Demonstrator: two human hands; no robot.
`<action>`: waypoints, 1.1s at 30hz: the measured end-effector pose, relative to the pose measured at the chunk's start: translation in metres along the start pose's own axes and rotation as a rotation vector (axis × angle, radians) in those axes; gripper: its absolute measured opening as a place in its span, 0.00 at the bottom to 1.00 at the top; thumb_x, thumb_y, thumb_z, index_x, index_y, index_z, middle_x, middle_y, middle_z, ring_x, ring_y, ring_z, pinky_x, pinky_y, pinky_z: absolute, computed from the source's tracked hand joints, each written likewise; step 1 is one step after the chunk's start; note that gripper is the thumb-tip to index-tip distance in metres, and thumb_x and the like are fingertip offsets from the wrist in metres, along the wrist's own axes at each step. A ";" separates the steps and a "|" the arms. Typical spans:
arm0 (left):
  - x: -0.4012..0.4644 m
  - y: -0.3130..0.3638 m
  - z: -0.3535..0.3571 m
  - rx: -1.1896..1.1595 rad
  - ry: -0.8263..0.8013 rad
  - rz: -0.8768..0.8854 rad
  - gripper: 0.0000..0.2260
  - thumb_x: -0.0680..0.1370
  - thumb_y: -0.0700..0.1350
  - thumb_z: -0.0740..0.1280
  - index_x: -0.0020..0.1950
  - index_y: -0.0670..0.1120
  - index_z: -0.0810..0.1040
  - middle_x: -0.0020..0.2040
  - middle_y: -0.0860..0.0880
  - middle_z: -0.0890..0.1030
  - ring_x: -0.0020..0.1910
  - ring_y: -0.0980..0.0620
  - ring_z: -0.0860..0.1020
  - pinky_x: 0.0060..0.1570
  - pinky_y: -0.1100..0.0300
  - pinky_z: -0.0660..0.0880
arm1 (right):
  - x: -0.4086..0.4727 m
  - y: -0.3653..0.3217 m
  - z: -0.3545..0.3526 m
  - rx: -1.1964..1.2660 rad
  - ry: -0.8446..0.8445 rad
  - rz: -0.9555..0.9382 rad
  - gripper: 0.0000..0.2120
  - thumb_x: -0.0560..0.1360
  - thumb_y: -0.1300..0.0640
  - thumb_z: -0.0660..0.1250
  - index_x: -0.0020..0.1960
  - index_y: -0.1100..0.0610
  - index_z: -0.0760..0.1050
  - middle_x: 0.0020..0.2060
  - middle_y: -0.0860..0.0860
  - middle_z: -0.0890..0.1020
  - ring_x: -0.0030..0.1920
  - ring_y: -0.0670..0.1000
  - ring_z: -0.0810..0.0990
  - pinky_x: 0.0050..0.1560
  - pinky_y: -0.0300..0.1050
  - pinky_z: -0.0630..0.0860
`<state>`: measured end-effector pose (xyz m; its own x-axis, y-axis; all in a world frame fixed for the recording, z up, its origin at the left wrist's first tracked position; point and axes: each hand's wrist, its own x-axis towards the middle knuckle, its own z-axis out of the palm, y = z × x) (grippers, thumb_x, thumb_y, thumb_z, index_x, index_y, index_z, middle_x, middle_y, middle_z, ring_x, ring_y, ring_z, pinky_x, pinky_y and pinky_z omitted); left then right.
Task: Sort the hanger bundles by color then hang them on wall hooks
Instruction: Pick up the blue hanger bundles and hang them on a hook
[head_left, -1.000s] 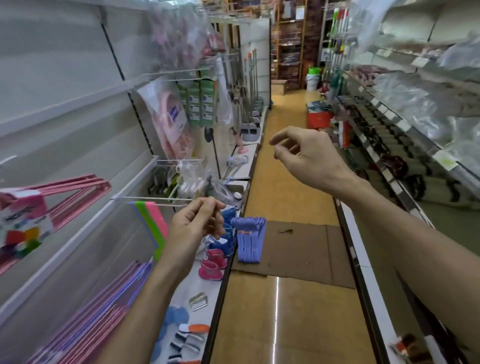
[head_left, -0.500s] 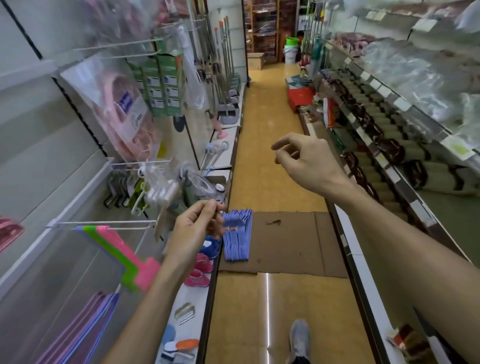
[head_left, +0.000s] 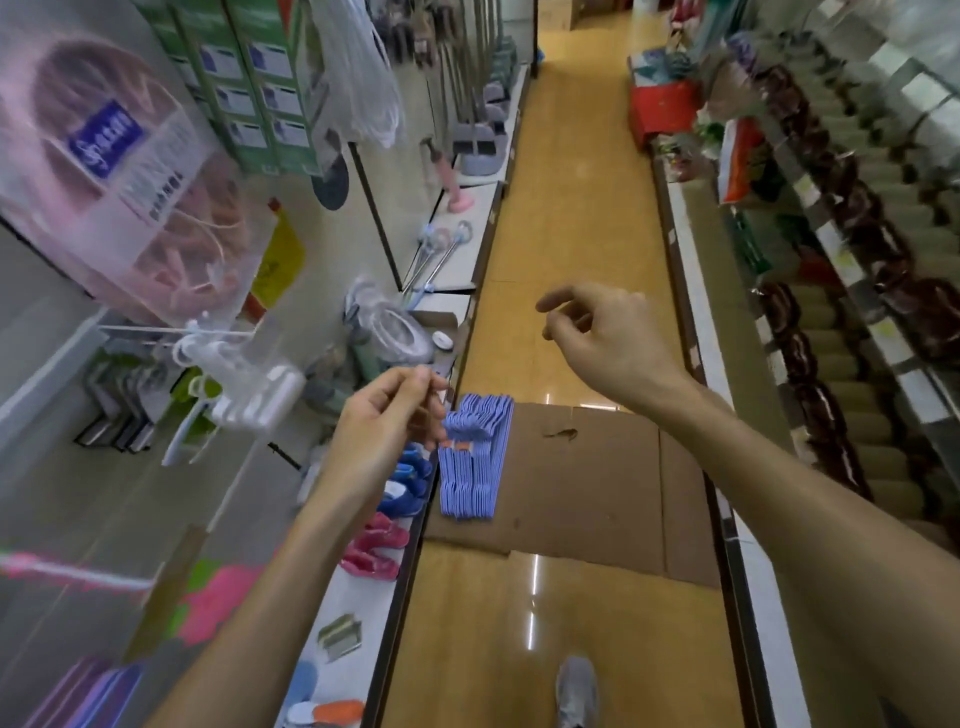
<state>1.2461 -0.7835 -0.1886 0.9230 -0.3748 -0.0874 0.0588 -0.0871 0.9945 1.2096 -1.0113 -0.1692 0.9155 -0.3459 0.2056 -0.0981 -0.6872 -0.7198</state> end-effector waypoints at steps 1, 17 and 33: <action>0.017 -0.008 0.004 -0.004 0.005 -0.007 0.12 0.83 0.45 0.61 0.48 0.41 0.80 0.36 0.46 0.78 0.34 0.49 0.75 0.31 0.62 0.74 | 0.012 0.013 0.010 -0.003 -0.007 0.001 0.10 0.80 0.54 0.62 0.56 0.48 0.80 0.40 0.42 0.83 0.43 0.45 0.82 0.46 0.55 0.82; 0.208 -0.402 0.012 0.123 0.046 -0.197 0.10 0.84 0.45 0.61 0.49 0.43 0.79 0.38 0.48 0.79 0.32 0.52 0.77 0.29 0.61 0.73 | 0.085 0.299 0.277 -0.106 -0.116 0.101 0.09 0.81 0.56 0.62 0.56 0.46 0.78 0.41 0.41 0.81 0.44 0.45 0.82 0.47 0.54 0.83; 0.308 -0.777 -0.021 0.532 0.044 -0.348 0.25 0.80 0.61 0.61 0.71 0.47 0.66 0.58 0.49 0.77 0.54 0.49 0.78 0.60 0.46 0.76 | 0.087 0.540 0.537 -0.090 -0.059 0.139 0.07 0.78 0.55 0.65 0.51 0.51 0.82 0.43 0.48 0.85 0.46 0.51 0.83 0.45 0.48 0.79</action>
<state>1.4930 -0.8122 -0.9870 0.8994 -0.2045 -0.3863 0.1715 -0.6478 0.7422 1.4463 -1.0699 -0.8962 0.9115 -0.4058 0.0669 -0.2577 -0.6903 -0.6761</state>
